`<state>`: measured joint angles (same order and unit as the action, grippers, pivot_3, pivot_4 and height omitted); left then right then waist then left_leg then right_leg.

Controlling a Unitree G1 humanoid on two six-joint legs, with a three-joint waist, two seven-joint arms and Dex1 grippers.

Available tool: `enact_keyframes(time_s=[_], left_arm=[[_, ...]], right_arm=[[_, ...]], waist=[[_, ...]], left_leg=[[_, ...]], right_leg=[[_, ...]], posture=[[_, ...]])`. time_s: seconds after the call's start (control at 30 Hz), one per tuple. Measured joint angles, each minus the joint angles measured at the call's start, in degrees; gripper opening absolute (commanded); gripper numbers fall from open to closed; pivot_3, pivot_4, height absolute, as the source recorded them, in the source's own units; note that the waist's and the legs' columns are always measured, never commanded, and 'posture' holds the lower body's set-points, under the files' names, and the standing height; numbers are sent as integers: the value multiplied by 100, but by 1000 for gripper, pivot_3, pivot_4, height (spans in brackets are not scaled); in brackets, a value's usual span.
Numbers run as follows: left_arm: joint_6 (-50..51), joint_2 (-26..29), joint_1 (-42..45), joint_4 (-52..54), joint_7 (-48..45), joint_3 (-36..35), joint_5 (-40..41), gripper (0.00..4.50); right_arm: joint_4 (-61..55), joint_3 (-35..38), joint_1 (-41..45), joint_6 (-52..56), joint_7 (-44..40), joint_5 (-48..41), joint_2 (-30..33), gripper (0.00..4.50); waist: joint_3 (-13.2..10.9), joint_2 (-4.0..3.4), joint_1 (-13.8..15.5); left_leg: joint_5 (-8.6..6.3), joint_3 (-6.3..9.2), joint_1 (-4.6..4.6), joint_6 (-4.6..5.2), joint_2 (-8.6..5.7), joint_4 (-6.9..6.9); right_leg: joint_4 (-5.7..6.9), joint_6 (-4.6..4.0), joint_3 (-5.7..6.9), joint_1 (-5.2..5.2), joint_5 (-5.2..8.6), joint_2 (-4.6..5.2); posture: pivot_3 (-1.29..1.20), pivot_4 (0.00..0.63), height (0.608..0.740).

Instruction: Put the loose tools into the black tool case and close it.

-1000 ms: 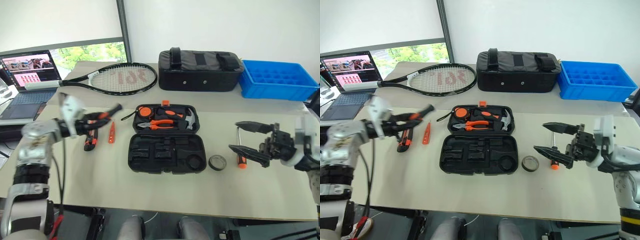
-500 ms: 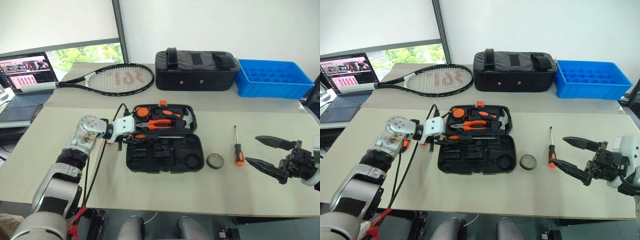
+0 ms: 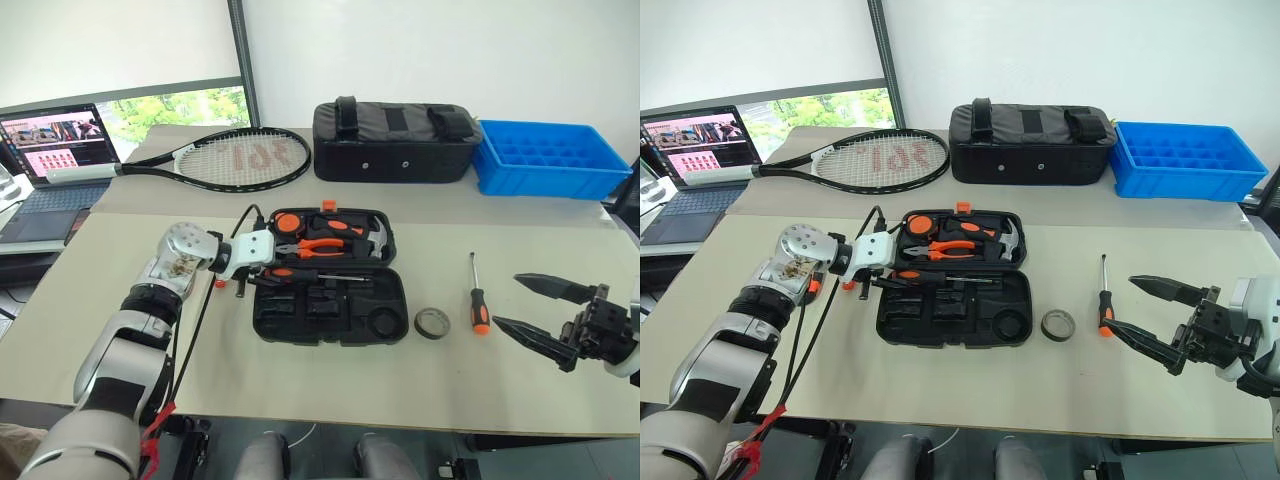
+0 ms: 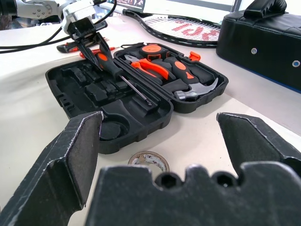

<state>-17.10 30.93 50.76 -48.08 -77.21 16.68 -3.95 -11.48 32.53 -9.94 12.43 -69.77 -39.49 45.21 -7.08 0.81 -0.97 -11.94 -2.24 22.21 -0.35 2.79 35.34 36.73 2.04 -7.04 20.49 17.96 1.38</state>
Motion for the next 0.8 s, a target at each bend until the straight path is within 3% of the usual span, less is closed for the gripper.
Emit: enact_keyframes(time_s=[0.07, 0.3, 0.4, 0.63, 0.8], left_arm=[[88, -4, 0, 16, -1, -30, 67, 3713], [786, -48, 37, 746, -16, -715, 837, 3713], [1215, -165, 49, 1167, -7, -970, 1206, 3002], [1376, -751, -327, 1289, 189, -847, 1274, 170], [1083, -1021, -334, 605, 465, -705, 1019, 51]], right_arm=[[-43, -2, 2, 0, 13, 0, -4, 4500], [-248, -28, 6, 1, 178, 0, -33, 4500], [-265, -28, 5, 2, 224, 0, -35, 4500], [-271, -57, 26, 2, 255, 0, -37, 4500], [-285, -59, 50, 15, 303, -1, -36, 4500]], waist=[[-1, -2, 3], [5, -16, 2], [7, -19, 12], [6, -18, 4], [-3, -3, -6]], left_leg=[[0, 0, 0, 0, 0, 3], [0, 8, 9, 1, 0, 9], [0, 10, 8, 0, -1, 9], [0, 17, 6, 1, -3, 15], [0, 20, 8, 1, -3, 23]], right_leg=[[2, 4, 0, -2, 2, 0], [-1, 11, 4, -1, 7, -1], [-1, 12, 4, -4, 7, 0], [-2, 11, 3, -10, 6, -3], [0, 11, 3, -11, 7, -5]], posture=[[0, 150, 708], [0, 150, 708], [0, 150, 708], [0, 150, 708], [0, 150, 708]])
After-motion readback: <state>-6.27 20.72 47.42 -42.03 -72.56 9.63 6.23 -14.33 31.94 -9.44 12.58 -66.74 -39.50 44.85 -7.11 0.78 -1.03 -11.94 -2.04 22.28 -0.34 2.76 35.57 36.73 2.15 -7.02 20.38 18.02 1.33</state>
